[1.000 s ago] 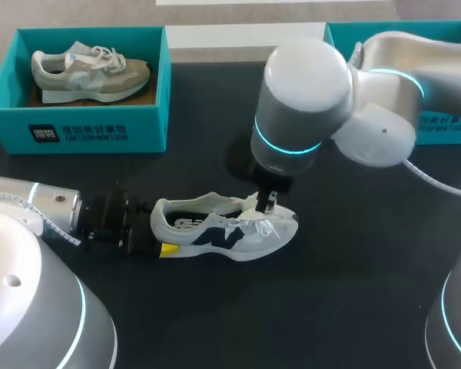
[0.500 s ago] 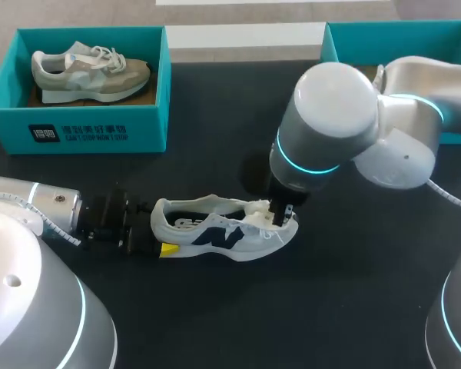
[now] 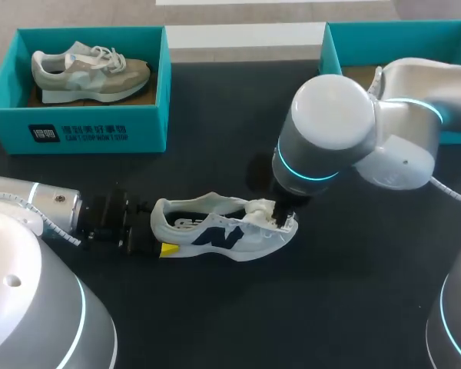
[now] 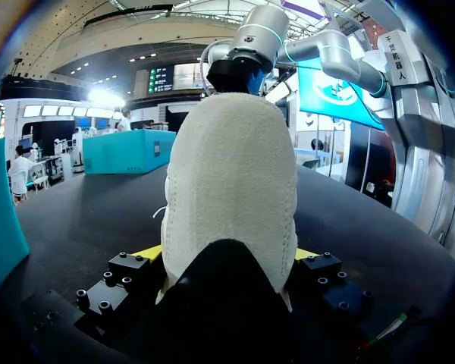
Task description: Take the shoe out of the shoebox, open the shoe tongue, remove and reinsert the insole, then place the shoe into the shoebox
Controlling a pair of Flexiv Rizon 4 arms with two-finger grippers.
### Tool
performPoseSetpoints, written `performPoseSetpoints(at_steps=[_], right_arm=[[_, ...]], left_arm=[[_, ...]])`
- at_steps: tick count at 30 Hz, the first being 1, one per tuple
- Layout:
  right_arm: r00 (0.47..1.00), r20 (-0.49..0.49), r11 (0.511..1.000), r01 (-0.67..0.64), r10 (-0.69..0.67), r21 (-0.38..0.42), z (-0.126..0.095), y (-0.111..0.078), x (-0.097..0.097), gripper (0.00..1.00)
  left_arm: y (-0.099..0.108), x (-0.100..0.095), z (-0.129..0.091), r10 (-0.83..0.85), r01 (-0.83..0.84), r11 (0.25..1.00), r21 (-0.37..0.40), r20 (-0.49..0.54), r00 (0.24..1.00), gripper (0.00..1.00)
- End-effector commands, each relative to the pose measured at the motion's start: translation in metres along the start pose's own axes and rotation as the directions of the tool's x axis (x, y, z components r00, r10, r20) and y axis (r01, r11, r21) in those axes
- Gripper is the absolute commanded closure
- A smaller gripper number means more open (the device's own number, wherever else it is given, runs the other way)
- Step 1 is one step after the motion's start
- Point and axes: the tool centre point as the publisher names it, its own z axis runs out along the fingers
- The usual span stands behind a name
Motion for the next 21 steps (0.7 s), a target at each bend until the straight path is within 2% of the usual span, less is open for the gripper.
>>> performPoseSetpoints(at_steps=[1, 12, 21], right_arm=[[1.000, 0.025, 1.000, -0.018, 0.017, 0.005, -0.013, 0.003, 0.002, 0.00], [0.995, 0.094, 1.000, -0.023, 0.024, -0.016, -0.054, 0.015, -0.008, 0.00], [0.996, 0.063, 0.997, 0.071, -0.069, -0.036, -0.074, 0.044, -0.007, 0.00]], left_arm=[[0.007, -0.002, 0.003, 0.000, 0.000, 1.000, -0.002, -0.003, 1.000, 1.00], [0.007, -0.002, 0.003, 0.000, 0.000, 1.000, -0.002, -0.003, 1.000, 1.00], [0.007, -0.002, 0.003, 0.000, 0.000, 1.000, -0.002, -0.003, 1.000, 1.00]])
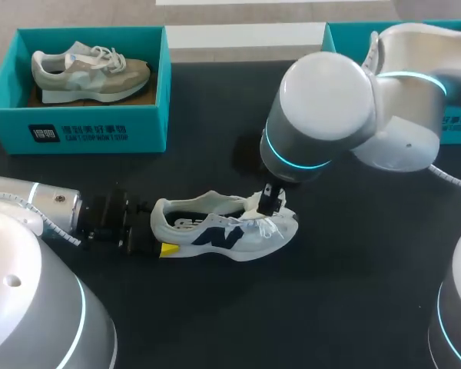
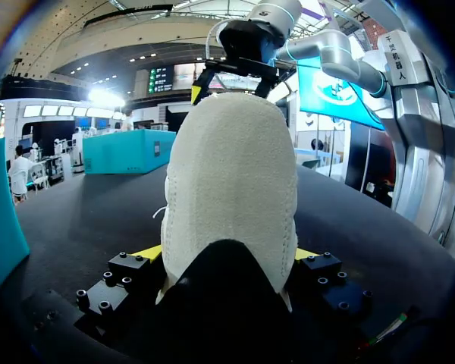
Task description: Take the shoe out of the shoebox, open the shoe tongue, remove and reinsert the insole, then place the shoe into the shoebox
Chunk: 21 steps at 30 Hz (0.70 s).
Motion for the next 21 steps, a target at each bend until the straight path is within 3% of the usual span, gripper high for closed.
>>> performPoseSetpoints(at_steps=[1, 4, 8, 16, 17, 19, 21], right_arm=[[0.999, -0.017, 0.999, 0.039, -0.039, 0.001, -0.006, 0.013, -0.002, 0.00], [0.995, -0.043, 0.996, 0.088, -0.088, 0.004, -0.008, 0.027, -0.001, 0.00], [0.986, -0.056, 0.981, 0.164, -0.158, 0.106, -0.007, 0.049, 0.003, 0.00], [0.987, -0.105, 0.986, 0.130, -0.119, 0.106, -0.009, 0.086, 0.013, 0.00], [0.989, -0.096, 0.987, 0.120, -0.110, 0.109, -0.008, 0.089, 0.014, 0.04], [0.990, -0.101, 0.989, 0.110, -0.099, 0.104, -0.006, 0.094, 0.017, 0.46], [0.992, -0.091, 0.991, 0.095, -0.086, 0.095, -0.004, 0.099, 0.021, 0.70]], left_arm=[[0.007, -0.002, 0.003, 0.000, 0.000, 1.000, -0.002, -0.003, 1.000, 1.00], [0.007, -0.002, 0.003, 0.000, 0.000, 1.000, -0.002, -0.003, 1.000, 1.00], [0.007, -0.002, 0.003, 0.000, 0.000, 1.000, -0.002, -0.003, 1.000, 1.00], [0.007, -0.002, 0.003, 0.000, 0.000, 1.000, -0.002, -0.003, 1.000, 1.00], [0.007, -0.002, 0.003, 0.000, 0.000, 1.000, -0.002, -0.003, 1.000, 1.00], [0.007, -0.002, 0.003, 0.000, 0.000, 1.000, -0.002, -0.003, 1.000, 1.00], [0.007, -0.002, 0.003, 0.000, 0.000, 1.000, -0.002, -0.003, 1.000, 1.00]])
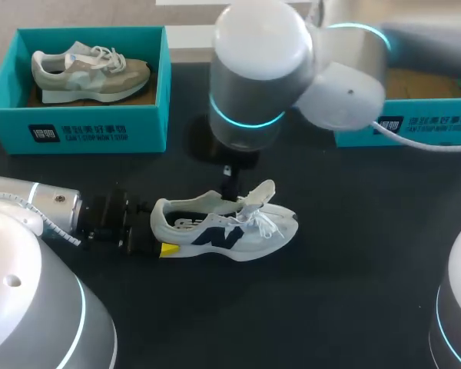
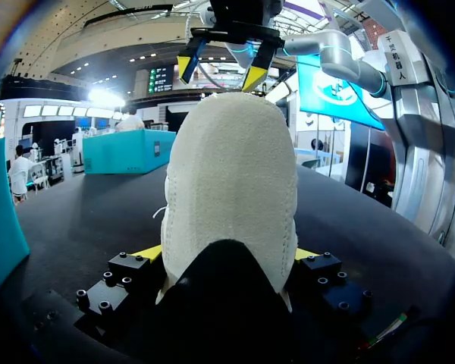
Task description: Take the shoe out of the shoebox, open the shoe tongue, remove and reinsert the insole, then place the shoe into the shoebox
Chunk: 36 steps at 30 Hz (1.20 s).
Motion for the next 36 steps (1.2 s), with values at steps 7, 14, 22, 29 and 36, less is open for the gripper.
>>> performPoseSetpoints(at_steps=[7, 14, 22, 29, 36], right_arm=[[1.000, 0.001, 0.998, -0.030, 0.030, 0.052, 0.021, 0.033, 0.028, 1.00], [0.999, -0.017, 0.997, -0.044, 0.045, 0.064, 0.022, 0.036, 0.046, 1.00], [0.999, -0.017, 0.997, -0.044, 0.045, 0.064, 0.022, 0.036, 0.046, 1.00], [0.999, -0.017, 0.997, -0.044, 0.045, 0.064, 0.022, 0.036, 0.046, 1.00], [0.997, -0.071, 0.997, 0.039, -0.035, 0.059, 0.045, 0.060, 0.056, 1.00]], left_arm=[[0.007, -0.002, 0.003, 0.000, 0.000, 1.000, -0.002, -0.003, 1.000, 1.00], [0.007, -0.002, 0.003, 0.000, 0.000, 1.000, -0.002, -0.003, 1.000, 1.00], [0.007, -0.002, 0.003, 0.000, 0.000, 1.000, -0.002, -0.003, 1.000, 1.00], [0.007, -0.002, 0.003, 0.000, 0.000, 1.000, -0.002, -0.003, 1.000, 1.00], [0.007, -0.002, 0.003, 0.000, 0.000, 1.000, -0.002, -0.003, 1.000, 1.00]])
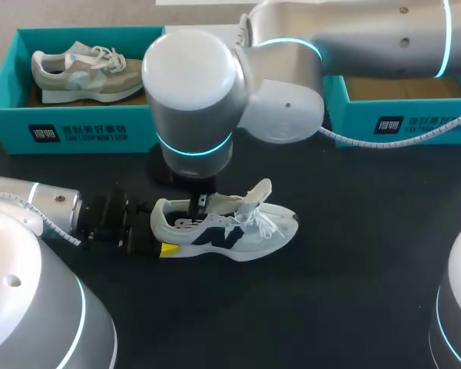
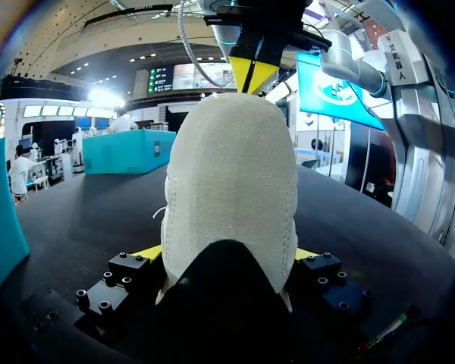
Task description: Take the shoe out of the shoebox, open the shoe tongue, remove and reinsert the insole, then place the shoe into the shoebox
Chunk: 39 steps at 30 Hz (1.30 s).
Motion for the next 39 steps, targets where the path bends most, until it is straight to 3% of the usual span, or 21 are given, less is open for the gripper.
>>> performPoseSetpoints(at_steps=[1, 9, 15, 27, 37, 39], right_arm=[[0.999, -0.034, 1.000, 0.015, -0.014, 0.008, 0.026, 0.021, 0.004, 1.00], [0.996, -0.085, 1.000, 0.030, -0.030, -0.005, 0.049, 0.029, 0.011, 1.00], [0.994, -0.102, 0.999, 0.039, -0.036, 0.028, 0.069, 0.018, 0.011, 1.00], [0.996, -0.086, 0.997, 0.001, 0.005, 0.072, 0.078, -0.002, 0.002, 1.00], [0.999, -0.039, 0.996, -0.009, 0.013, 0.087, 0.089, -0.003, -0.009, 1.00], [0.999, -0.037, 0.996, -0.006, 0.009, 0.086, 0.091, -0.002, -0.010, 0.92]], left_arm=[[0.007, -0.002, 0.003, 0.000, 0.000, 1.000, -0.002, -0.003, 1.000, 1.00], [0.007, -0.002, 0.003, 0.000, 0.000, 1.000, -0.002, -0.003, 1.000, 1.00], [0.007, -0.002, 0.003, 0.000, 0.000, 1.000, -0.002, -0.003, 1.000, 1.00], [0.007, -0.002, 0.003, 0.000, 0.000, 1.000, -0.002, -0.003, 1.000, 1.00], [0.007, -0.002, 0.003, 0.000, 0.000, 1.000, -0.002, -0.003, 1.000, 1.00], [0.007, -0.002, 0.003, 0.000, 0.000, 1.000, -0.002, -0.003, 1.000, 1.00]])
